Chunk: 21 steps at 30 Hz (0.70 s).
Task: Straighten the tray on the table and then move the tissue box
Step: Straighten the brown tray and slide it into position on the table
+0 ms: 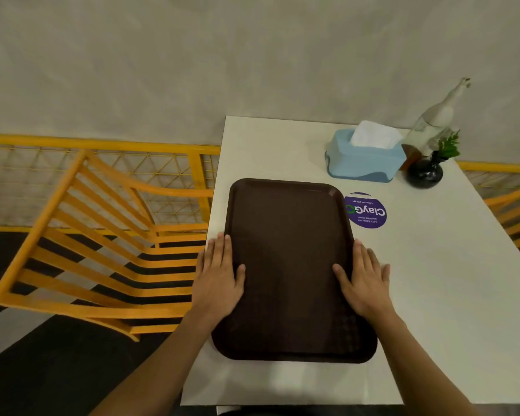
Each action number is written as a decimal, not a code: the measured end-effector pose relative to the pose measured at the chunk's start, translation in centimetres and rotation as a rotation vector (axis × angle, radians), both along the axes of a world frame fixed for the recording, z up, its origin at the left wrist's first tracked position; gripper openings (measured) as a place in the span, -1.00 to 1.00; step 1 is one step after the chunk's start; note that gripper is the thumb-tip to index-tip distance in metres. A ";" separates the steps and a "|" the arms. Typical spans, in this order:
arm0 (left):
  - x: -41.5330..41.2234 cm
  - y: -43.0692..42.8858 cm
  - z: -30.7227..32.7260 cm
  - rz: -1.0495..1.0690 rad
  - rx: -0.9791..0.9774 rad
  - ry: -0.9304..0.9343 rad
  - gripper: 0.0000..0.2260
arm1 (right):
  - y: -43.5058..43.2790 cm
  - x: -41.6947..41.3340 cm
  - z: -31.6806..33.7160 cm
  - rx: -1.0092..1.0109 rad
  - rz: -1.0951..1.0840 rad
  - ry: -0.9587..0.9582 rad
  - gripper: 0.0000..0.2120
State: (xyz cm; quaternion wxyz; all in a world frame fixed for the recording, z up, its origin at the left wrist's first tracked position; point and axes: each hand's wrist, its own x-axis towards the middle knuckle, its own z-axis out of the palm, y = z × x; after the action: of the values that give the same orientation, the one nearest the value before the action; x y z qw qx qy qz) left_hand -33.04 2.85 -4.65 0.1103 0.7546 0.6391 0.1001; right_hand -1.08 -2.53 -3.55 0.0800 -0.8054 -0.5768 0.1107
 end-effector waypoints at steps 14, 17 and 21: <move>0.3 -0.8 0.1 0.020 -0.048 -0.045 -0.33 | -0.2 0.6 -0.2 0.004 0.034 0.024 -0.26; 0.5 -0.6 0.0 0.012 -0.040 -0.028 -0.33 | -0.4 0.7 -0.3 0.002 0.019 0.026 -0.26; 0.6 -0.4 0.0 0.017 -0.049 -0.047 -0.33 | 0.0 0.8 -0.2 0.004 0.026 0.015 -0.27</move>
State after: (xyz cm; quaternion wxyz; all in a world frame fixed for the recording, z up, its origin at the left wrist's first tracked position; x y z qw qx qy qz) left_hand -32.48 2.49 -4.64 0.1432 0.7437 0.6448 0.1029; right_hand -0.30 -2.51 -3.72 0.0844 -0.7968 -0.5869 0.1164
